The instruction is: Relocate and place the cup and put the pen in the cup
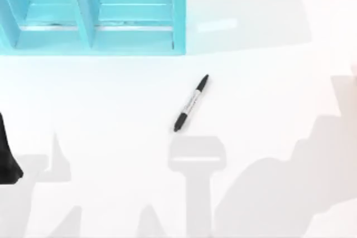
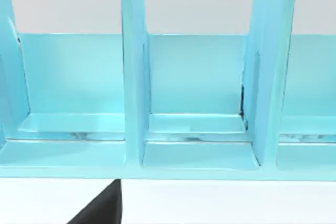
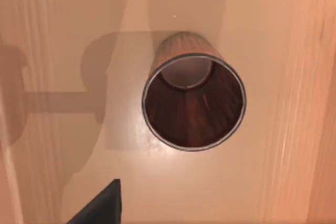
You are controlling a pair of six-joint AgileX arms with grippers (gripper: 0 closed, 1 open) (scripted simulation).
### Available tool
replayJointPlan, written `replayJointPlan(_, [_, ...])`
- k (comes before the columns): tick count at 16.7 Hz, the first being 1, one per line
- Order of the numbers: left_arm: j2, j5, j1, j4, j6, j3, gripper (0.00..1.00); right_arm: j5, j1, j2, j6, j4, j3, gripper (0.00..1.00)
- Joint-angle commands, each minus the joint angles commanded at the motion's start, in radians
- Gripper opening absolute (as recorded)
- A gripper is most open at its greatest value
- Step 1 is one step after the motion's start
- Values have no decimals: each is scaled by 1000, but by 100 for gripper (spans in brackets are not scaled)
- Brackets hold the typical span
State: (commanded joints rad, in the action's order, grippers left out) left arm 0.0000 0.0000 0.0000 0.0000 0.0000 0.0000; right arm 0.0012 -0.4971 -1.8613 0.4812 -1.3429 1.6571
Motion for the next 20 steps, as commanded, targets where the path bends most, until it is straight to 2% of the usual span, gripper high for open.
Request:
replayJointPlan(8, [0, 0, 0, 0, 0, 0, 100, 0, -4, -30, 5, -3, 5, 100])
replayJointPlan(16, [0, 0, 0, 0, 0, 0, 100, 0, -4, -83, 4, 326, -266, 100])
replayJointPlan(20, [0, 0, 0, 0, 0, 0, 100, 0, -4, -90, 3, 359, -297, 100])
